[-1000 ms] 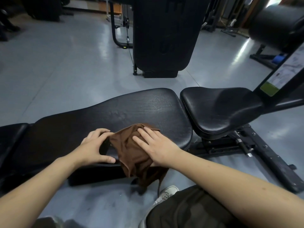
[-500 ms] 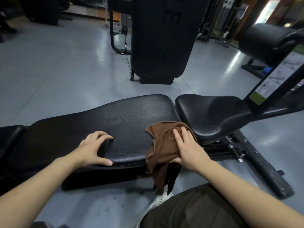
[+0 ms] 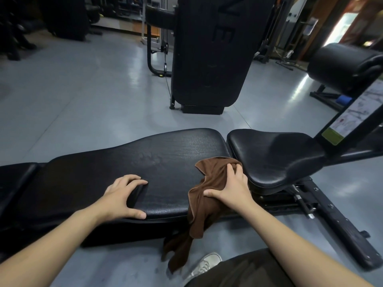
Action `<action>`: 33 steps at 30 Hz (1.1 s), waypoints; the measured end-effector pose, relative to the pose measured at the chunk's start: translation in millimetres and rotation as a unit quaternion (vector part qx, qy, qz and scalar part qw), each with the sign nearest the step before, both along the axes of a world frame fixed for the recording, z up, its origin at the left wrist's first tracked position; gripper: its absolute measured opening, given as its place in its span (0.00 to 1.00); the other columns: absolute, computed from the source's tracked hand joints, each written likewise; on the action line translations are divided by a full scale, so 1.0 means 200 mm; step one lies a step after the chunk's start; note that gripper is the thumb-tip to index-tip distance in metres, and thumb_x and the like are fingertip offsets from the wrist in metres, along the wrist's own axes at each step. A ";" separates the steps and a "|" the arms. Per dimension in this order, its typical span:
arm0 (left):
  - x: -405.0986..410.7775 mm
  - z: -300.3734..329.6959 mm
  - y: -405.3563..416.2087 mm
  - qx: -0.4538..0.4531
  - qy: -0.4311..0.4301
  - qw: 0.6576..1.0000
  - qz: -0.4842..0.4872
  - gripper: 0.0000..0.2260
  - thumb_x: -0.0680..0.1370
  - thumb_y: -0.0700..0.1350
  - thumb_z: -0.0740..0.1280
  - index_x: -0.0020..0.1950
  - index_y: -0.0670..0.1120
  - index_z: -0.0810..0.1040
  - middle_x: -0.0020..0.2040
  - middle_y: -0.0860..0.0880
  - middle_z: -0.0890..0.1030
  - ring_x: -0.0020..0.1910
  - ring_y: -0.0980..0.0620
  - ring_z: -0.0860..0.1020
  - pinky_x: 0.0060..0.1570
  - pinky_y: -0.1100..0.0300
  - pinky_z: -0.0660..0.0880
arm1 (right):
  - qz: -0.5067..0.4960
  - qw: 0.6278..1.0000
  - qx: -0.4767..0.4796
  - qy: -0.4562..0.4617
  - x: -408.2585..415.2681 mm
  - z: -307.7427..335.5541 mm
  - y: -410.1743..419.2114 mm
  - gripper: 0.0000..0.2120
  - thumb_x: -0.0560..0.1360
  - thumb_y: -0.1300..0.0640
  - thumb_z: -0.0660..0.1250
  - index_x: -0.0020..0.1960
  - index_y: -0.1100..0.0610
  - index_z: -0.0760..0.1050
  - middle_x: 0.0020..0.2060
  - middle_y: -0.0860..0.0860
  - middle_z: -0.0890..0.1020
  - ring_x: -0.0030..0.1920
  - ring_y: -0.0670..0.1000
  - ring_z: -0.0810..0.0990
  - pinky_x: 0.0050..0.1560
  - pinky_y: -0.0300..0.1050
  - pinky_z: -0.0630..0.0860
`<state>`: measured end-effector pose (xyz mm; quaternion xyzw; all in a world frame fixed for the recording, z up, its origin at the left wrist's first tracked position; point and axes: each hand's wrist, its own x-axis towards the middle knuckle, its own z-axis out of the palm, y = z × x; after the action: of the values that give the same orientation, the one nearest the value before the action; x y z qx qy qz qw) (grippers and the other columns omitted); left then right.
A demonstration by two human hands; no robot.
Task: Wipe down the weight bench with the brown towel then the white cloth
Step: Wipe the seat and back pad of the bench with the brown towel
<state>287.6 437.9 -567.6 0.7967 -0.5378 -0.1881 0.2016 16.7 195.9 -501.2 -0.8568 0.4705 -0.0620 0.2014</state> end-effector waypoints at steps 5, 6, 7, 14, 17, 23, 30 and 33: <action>0.00 -0.01 0.00 -0.013 -0.004 1.000 0.002 0.46 0.58 0.74 0.74 0.73 0.66 0.63 0.71 0.64 0.58 0.72 0.61 0.53 0.71 0.53 0.55 | -0.014 0.999 -0.035 0.009 0.09 0.00 -0.05 0.65 0.57 0.23 0.72 0.80 0.56 0.51 0.79 0.61 0.52 0.76 0.64 0.57 0.76 0.56 0.59; 0.01 -0.02 0.00 -0.016 -0.004 1.000 0.002 0.45 0.58 0.74 0.74 0.72 0.66 0.63 0.71 0.64 0.58 0.72 0.61 0.53 0.71 0.54 0.55 | -0.014 0.999 -0.045 0.011 0.10 0.00 -0.07 0.64 0.57 0.22 0.71 0.80 0.57 0.53 0.79 0.61 0.54 0.76 0.64 0.58 0.76 0.56 0.60; 0.00 -0.02 0.00 -0.019 -0.002 1.000 0.002 0.45 0.58 0.74 0.74 0.72 0.66 0.63 0.71 0.64 0.58 0.72 0.62 0.53 0.71 0.55 0.54 | -0.014 0.998 -0.052 0.012 0.12 0.01 -0.08 0.64 0.58 0.22 0.71 0.79 0.58 0.54 0.78 0.62 0.55 0.75 0.65 0.60 0.75 0.55 0.60; -0.01 -0.02 0.02 -0.024 0.003 1.000 0.004 0.44 0.58 0.76 0.72 0.71 0.69 0.61 0.72 0.66 0.57 0.73 0.64 0.51 0.72 0.56 0.53 | -0.028 0.997 -0.065 0.019 0.33 0.04 -0.24 0.60 0.58 0.22 0.70 0.76 0.59 0.59 0.73 0.64 0.63 0.71 0.66 0.65 0.72 0.58 0.65; -0.01 -0.03 0.02 -0.027 0.000 1.000 0.004 0.44 0.58 0.77 0.71 0.71 0.69 0.61 0.72 0.69 0.54 0.74 0.65 0.49 0.73 0.57 0.51 | -0.037 0.996 -0.076 0.018 0.43 0.03 -0.30 0.59 0.59 0.22 0.70 0.75 0.59 0.60 0.73 0.65 0.64 0.71 0.66 0.66 0.72 0.59 0.64; -0.02 -0.08 0.05 -0.044 -0.045 0.998 0.003 0.44 0.62 0.81 0.65 0.74 0.68 0.58 0.74 0.70 0.49 0.76 0.64 0.45 0.74 0.57 0.47 | -0.012 0.995 -0.097 0.032 0.61 0.04 -0.48 0.58 0.61 0.21 0.68 0.76 0.59 0.60 0.72 0.64 0.65 0.71 0.66 0.65 0.72 0.58 0.64; -0.01 -0.14 0.05 -0.071 -0.040 0.997 0.012 0.45 0.61 0.80 0.67 0.74 0.76 0.52 0.75 0.70 0.51 0.77 0.62 0.47 0.73 0.49 0.52 | 0.025 0.991 -0.116 0.067 0.82 0.02 -0.70 0.55 0.63 0.19 0.62 0.75 0.57 0.62 0.69 0.62 0.69 0.68 0.65 0.68 0.69 0.59 0.66; 0.00 -0.14 0.05 -0.068 -0.050 0.996 0.011 0.45 0.61 0.80 0.67 0.74 0.76 0.50 0.75 0.71 0.49 0.76 0.64 0.45 0.72 0.50 0.51 | 0.055 0.984 -0.136 0.104 0.88 0.01 -0.74 0.52 0.67 0.19 0.56 0.76 0.56 0.62 0.70 0.61 0.68 0.67 0.65 0.68 0.68 0.60 0.66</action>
<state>286.7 447.1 -595.7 0.7951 -0.5502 -0.1090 0.2307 193.3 47.9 -498.9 -0.9026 0.4282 -0.0248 0.0357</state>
